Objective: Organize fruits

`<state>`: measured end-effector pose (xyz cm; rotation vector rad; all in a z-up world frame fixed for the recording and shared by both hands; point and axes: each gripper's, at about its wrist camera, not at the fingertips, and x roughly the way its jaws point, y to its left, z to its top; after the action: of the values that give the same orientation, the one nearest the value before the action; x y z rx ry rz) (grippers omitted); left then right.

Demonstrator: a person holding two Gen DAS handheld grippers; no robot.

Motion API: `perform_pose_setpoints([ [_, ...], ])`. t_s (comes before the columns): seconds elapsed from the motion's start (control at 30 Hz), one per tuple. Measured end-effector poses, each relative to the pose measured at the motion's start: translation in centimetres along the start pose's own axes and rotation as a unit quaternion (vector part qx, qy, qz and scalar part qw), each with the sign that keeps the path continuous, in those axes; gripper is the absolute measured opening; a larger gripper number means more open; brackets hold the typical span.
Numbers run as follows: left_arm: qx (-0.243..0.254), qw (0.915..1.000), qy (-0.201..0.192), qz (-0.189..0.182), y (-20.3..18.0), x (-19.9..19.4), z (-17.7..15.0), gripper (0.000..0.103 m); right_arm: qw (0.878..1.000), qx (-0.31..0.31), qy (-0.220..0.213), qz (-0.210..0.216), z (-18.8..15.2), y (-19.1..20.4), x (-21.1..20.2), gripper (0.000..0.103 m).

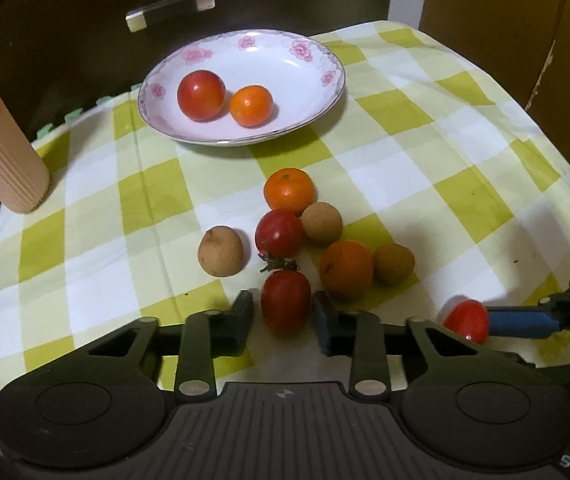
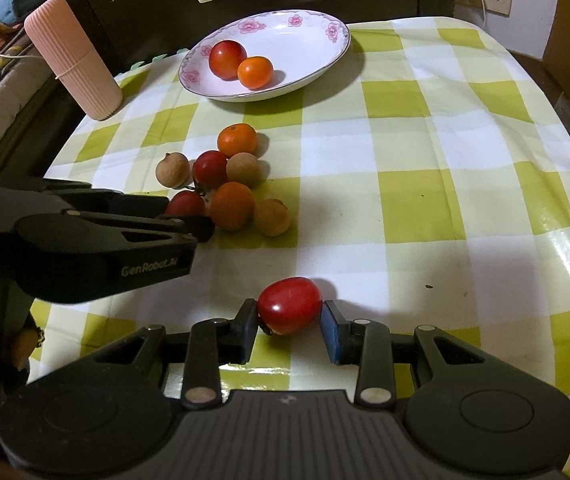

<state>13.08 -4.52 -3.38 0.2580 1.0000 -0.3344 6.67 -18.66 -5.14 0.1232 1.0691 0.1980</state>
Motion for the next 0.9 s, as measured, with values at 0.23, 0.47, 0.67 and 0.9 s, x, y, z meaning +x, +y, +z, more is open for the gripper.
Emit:
perform_pose_setpoints([
  [0.23,0.001,1.0000,0.000,0.000,0.1,-0.2,-0.2,0.033,1.000,-0.001,-0.001,-0.003,0.1,0.1,0.1,0.033],
  [0.47,0.007,1.0000,0.000,0.002,-0.1,-0.9,-0.6,0.033,1.000,-0.003,-0.002,-0.007,0.3,0.1,0.2,0.033],
  [0.67,0.006,1.0000,-0.005,0.004,0.0,-1.5,-0.7,0.033,1.000,-0.001,-0.008,-0.010,0.5,0.2,0.1,0.033],
  [0.9,-0.003,0.9999,-0.015,0.004,0.2,-2.4,-0.6,0.033,1.000,0.002,-0.021,-0.014,1.2,0.1,-0.5,0.033],
])
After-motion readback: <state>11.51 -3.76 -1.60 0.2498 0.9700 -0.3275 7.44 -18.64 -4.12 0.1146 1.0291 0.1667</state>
